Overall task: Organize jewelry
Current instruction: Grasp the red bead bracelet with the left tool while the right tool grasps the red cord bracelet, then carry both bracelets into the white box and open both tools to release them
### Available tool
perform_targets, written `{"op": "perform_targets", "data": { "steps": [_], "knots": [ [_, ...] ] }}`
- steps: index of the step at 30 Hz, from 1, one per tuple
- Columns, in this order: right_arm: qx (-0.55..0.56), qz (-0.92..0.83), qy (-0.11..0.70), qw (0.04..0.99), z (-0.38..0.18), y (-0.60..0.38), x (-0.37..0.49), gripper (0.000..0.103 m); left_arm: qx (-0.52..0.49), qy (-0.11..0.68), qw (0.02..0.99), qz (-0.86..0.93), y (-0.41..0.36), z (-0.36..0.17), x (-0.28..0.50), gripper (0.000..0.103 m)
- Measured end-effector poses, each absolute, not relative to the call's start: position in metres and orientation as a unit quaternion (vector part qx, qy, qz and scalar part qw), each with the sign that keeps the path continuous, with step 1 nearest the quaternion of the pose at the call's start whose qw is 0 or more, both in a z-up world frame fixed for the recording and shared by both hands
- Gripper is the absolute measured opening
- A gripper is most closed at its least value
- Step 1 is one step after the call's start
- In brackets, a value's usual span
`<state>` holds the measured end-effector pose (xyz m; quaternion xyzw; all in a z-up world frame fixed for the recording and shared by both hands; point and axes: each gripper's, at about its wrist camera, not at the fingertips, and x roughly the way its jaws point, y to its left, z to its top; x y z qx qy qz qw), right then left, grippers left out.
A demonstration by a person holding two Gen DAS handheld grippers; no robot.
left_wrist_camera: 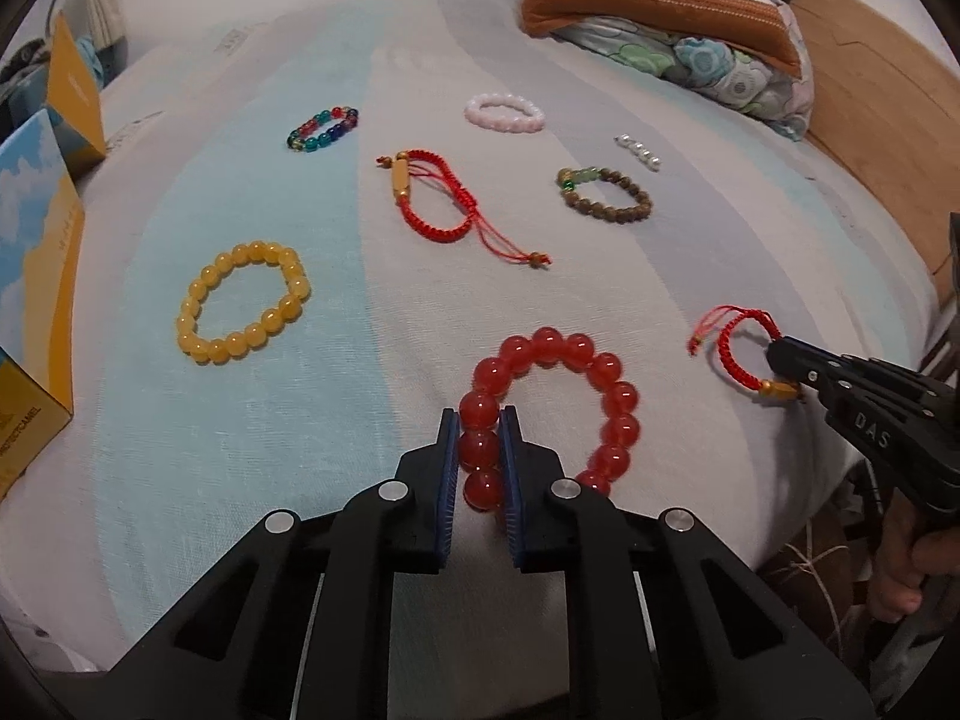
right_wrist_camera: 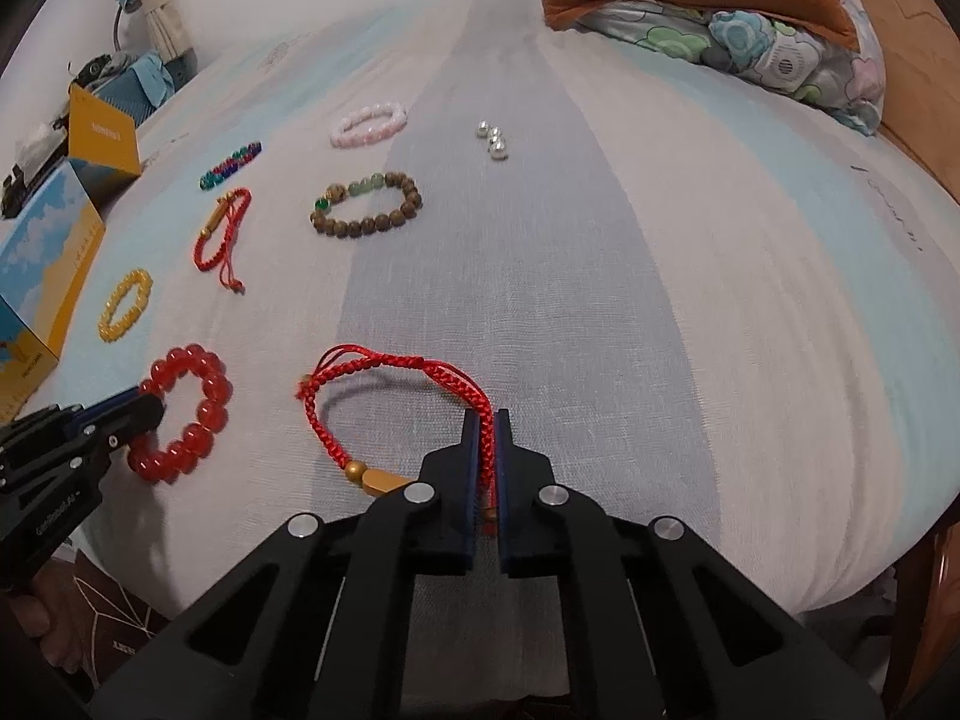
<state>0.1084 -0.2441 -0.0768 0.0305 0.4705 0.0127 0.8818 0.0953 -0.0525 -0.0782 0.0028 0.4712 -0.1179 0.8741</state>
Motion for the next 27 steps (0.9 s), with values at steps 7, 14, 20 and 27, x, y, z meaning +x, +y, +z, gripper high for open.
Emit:
{"op": "perform_targets", "data": {
  "steps": [7, 14, 20, 27],
  "knots": [
    [0.025, 0.014, 0.454, 0.891, -0.058, -0.244, 0.099, 0.004, 0.008, 0.461, 0.878, -0.126, -0.058, -0.065, 0.088, 0.013],
    [0.027, 0.015, 0.430, 0.902, -0.036, -0.246, 0.087, 0.004, 0.003, 0.447, 0.884, -0.139, -0.059, -0.045, 0.080, 0.013],
    [0.025, 0.016, 0.419, 0.907, -0.024, -0.246, 0.082, 0.004, 0.006, 0.432, 0.890, -0.147, -0.062, -0.027, 0.077, 0.013],
    [0.024, 0.017, 0.417, 0.909, -0.020, -0.246, 0.081, 0.004, 0.010, 0.417, 0.897, -0.147, -0.065, -0.009, 0.075, 0.013]
  ]
}}
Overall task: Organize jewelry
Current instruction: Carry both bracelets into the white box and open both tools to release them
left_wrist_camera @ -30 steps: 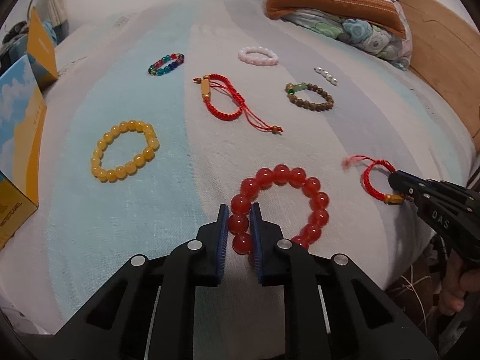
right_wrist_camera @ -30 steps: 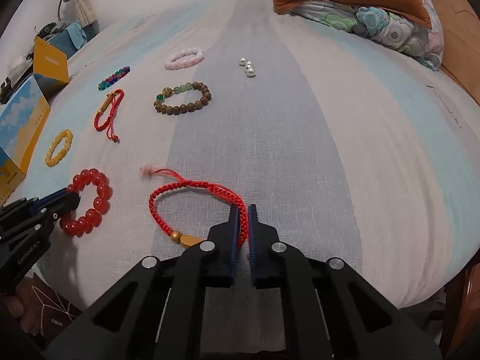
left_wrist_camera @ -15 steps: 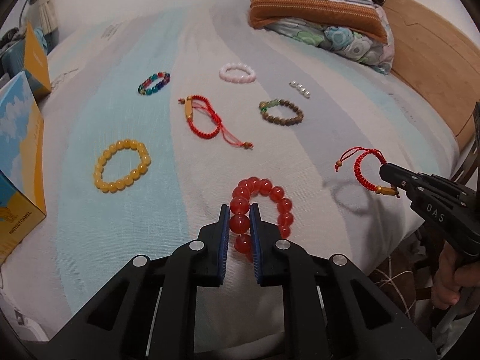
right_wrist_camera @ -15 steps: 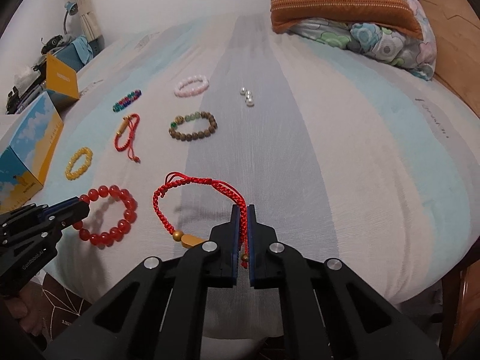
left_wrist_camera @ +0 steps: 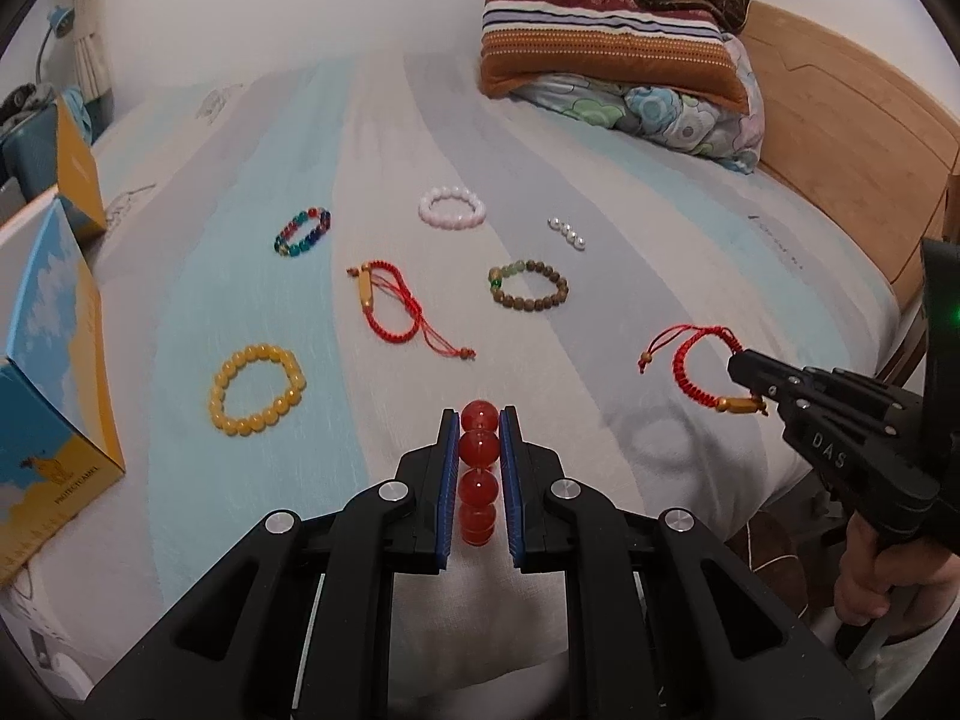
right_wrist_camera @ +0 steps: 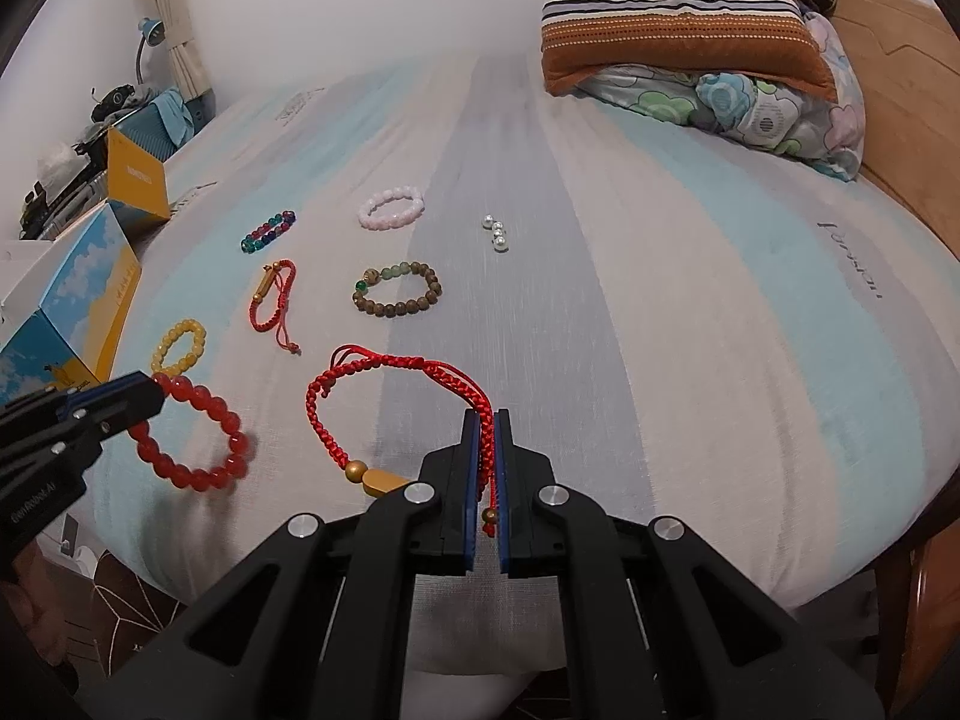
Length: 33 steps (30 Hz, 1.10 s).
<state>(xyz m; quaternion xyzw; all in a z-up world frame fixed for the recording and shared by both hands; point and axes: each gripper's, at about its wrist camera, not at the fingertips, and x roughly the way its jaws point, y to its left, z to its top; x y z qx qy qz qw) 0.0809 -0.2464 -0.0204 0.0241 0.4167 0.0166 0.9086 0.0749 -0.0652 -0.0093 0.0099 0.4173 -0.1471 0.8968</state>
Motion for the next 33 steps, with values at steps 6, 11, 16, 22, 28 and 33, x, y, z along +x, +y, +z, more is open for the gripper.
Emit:
{"op": "perform_targets", "data": {
  "steps": [6, 11, 16, 22, 28, 33],
  "knots": [
    [0.027, 0.021, 0.417, 0.908, -0.015, -0.244, 0.084, 0.004, 0.013, 0.413, 0.900, -0.138, -0.062, 0.001, 0.078, 0.013],
    [0.025, 0.024, 0.411, 0.911, -0.003, -0.239, 0.088, 0.004, 0.017, 0.397, 0.908, -0.133, -0.056, 0.017, 0.080, 0.013],
    [0.016, 0.030, 0.397, 0.917, 0.012, -0.229, 0.097, 0.004, 0.016, 0.381, 0.916, -0.127, -0.047, 0.037, 0.087, 0.013],
    [0.011, 0.043, 0.385, 0.922, 0.033, -0.211, 0.111, 0.004, 0.015, 0.359, 0.927, -0.109, -0.028, 0.067, 0.099, 0.013],
    [0.007, 0.059, 0.377, 0.924, 0.053, -0.186, 0.127, 0.004, 0.020, 0.336, 0.937, -0.088, -0.008, 0.094, 0.107, 0.013],
    [0.004, 0.077, 0.372, 0.925, 0.069, -0.157, 0.139, 0.004, 0.021, 0.327, 0.942, -0.075, 0.014, 0.107, 0.109, 0.013]
  ]
}}
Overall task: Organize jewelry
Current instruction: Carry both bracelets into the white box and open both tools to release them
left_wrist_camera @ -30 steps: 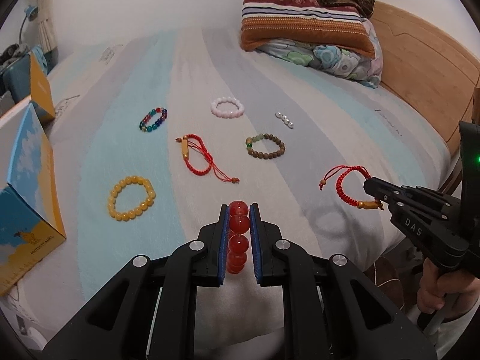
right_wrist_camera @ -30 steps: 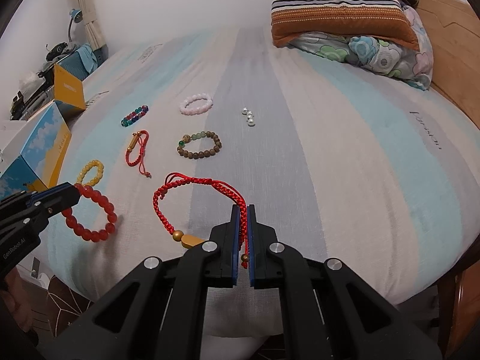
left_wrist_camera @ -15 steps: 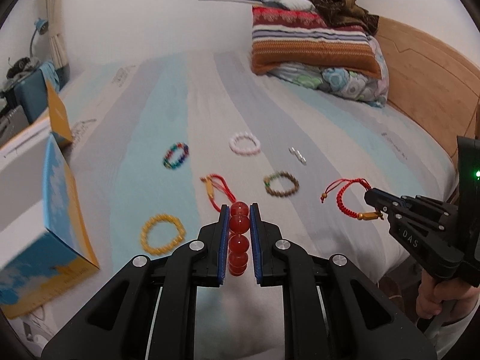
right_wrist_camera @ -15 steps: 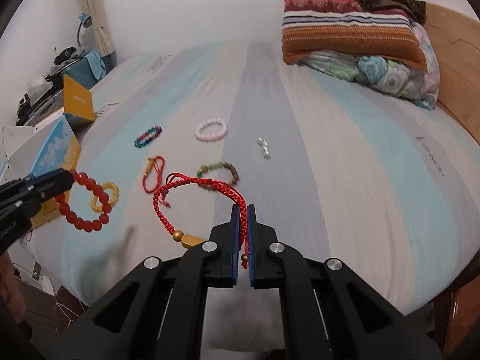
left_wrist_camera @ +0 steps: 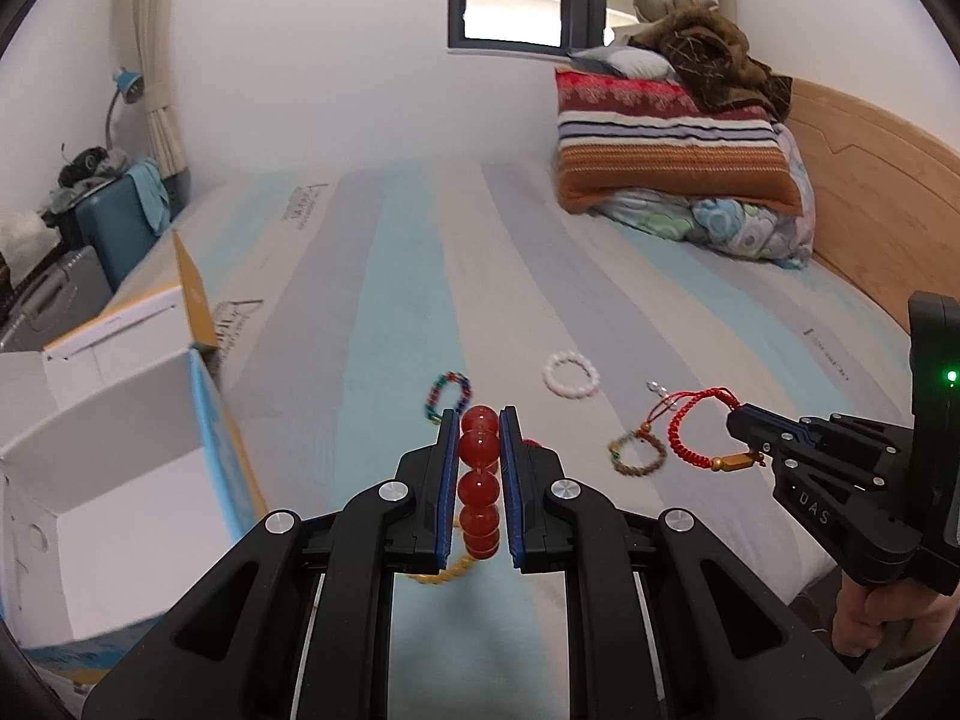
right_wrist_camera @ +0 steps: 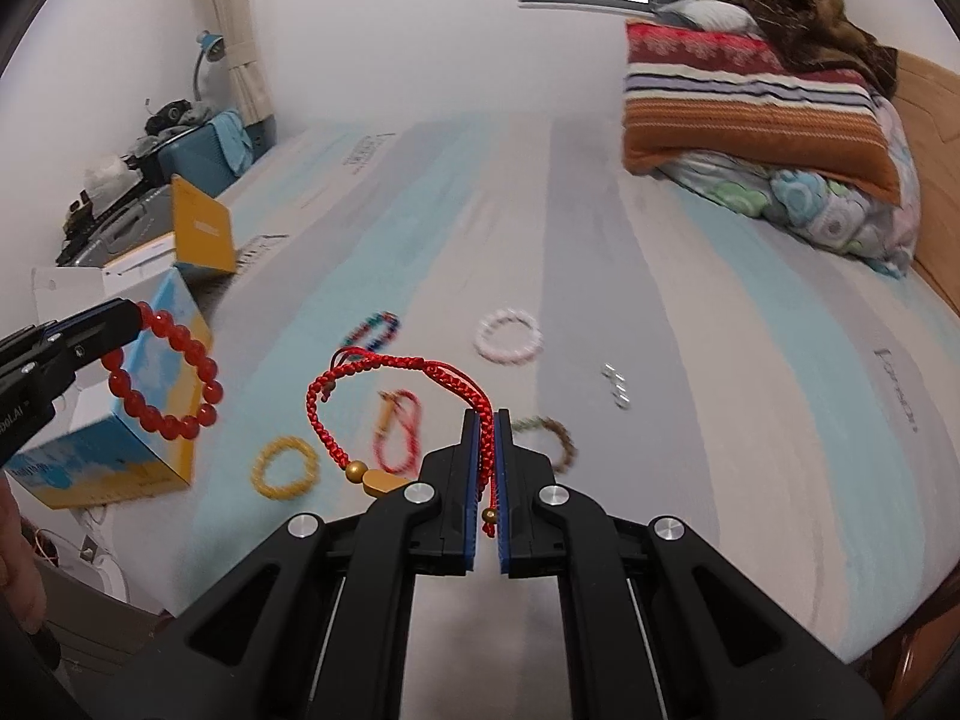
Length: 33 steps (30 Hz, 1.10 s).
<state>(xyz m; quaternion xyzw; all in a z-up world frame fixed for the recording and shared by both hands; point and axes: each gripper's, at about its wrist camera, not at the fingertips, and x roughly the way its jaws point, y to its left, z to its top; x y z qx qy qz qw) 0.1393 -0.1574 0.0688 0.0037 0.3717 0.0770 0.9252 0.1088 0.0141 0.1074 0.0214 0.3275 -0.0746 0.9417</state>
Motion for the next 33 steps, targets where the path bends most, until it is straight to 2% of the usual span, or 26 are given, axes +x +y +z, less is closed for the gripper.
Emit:
{"op": "perform_targets", "data": {
  "steps": [17, 33],
  "knots": [
    [-0.046, 0.178, 0.343, 0.921, 0.108, 0.010, 0.150, 0.004, -0.001, 0.300, 0.954, 0.016, 0.139, 0.144, 0.084, 0.013],
    [-0.090, 0.270, 0.370, 0.884, 0.086, 0.172, 0.143, 0.004, -0.044, 0.333, 0.932, 0.135, 0.278, 0.116, 0.047, 0.013]
  ]
}}
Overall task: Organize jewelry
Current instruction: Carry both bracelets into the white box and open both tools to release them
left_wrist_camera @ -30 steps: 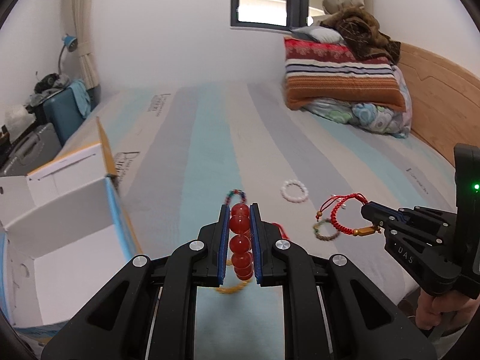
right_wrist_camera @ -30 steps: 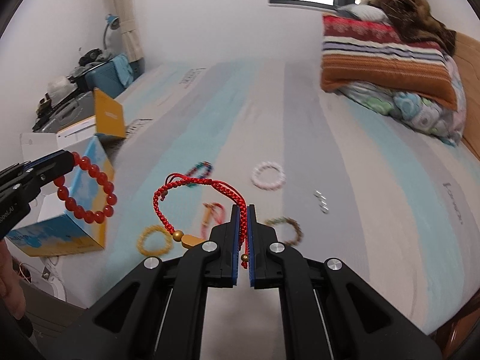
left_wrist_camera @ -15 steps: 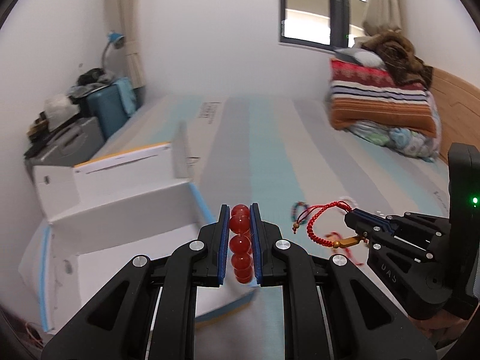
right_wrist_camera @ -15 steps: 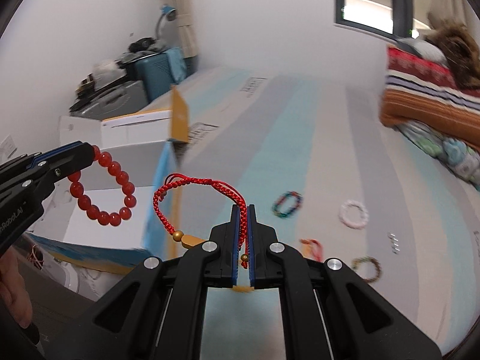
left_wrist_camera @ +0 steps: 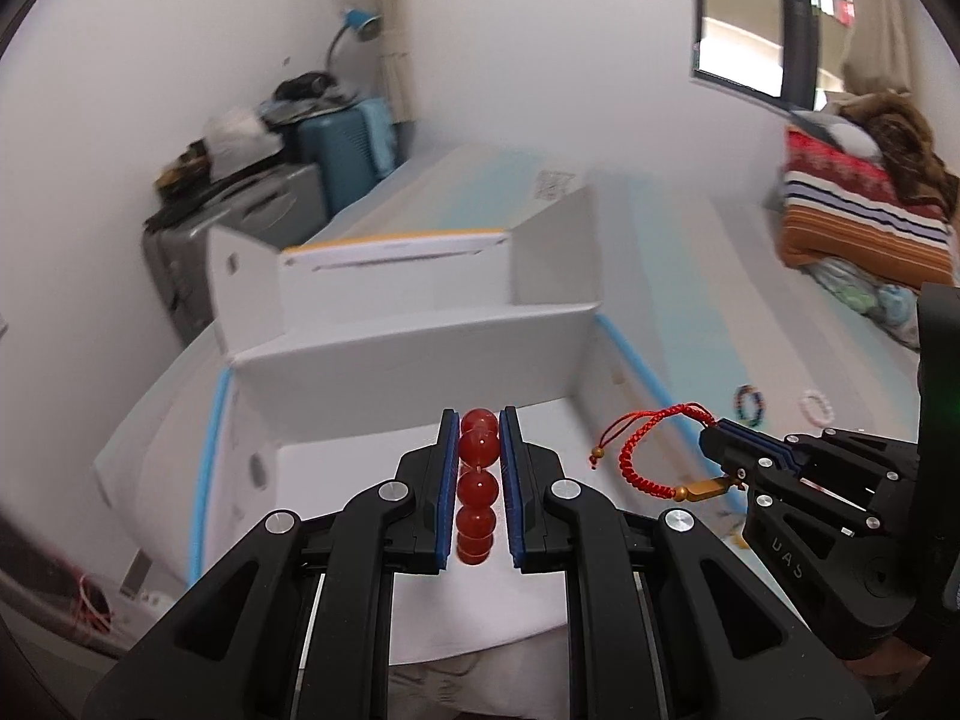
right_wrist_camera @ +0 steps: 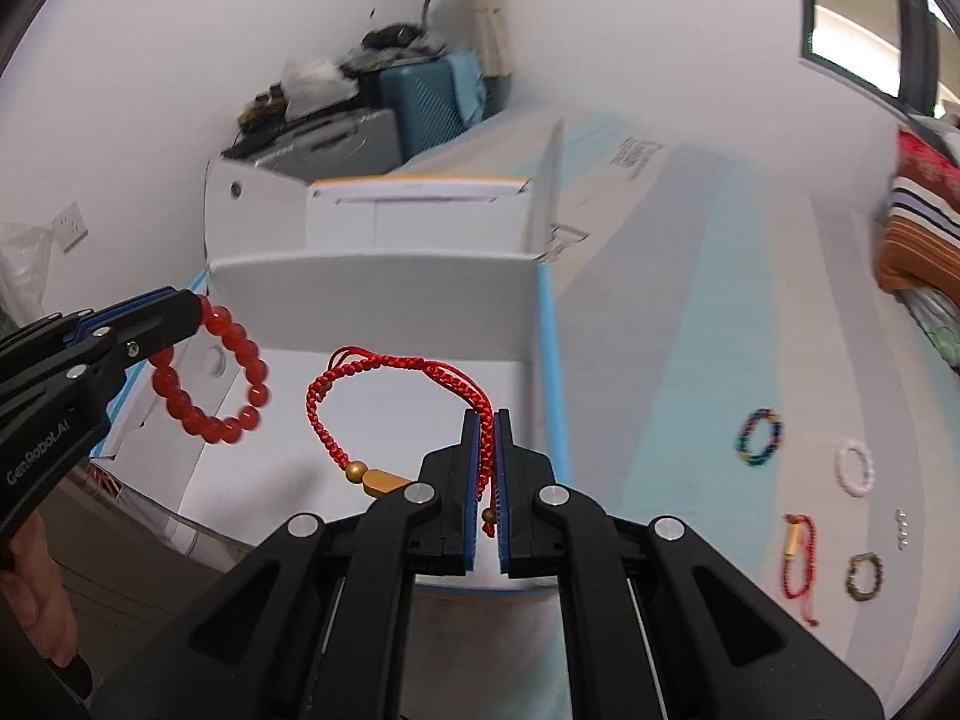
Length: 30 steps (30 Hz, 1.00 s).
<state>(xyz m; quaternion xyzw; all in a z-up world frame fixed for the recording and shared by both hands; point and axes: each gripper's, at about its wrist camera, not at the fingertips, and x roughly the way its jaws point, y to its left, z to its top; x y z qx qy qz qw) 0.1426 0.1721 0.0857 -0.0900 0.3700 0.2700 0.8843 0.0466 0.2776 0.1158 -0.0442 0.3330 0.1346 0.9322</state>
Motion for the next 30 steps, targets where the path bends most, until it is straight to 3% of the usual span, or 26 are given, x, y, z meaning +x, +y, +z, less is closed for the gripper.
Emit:
{"op": "perform_targets", "data": {
  "steps": [21, 24, 26, 30],
  "knots": [
    [-0.154, 0.260, 0.479, 0.824, -0.002, 0.244, 0.171, 0.008, -0.102, 0.416, 0.885, 0.180, 0.353, 0.029, 0.057, 0.013],
    [-0.155, 0.261, 0.474, 0.826, 0.001, 0.246, 0.168, 0.025, -0.097, 0.420, 0.884, 0.179, 0.352, 0.028, 0.056, 0.013],
    [-0.152, 0.262, 0.464, 0.832, 0.006, 0.244, 0.166, 0.043, -0.097, 0.421, 0.883, 0.182, 0.352, 0.028, 0.056, 0.014],
    [-0.140, 0.264, 0.453, 0.840, 0.018, 0.240, 0.164, 0.062, -0.082, 0.406, 0.889, 0.194, 0.347, 0.039, 0.052, 0.018]
  ]
}}
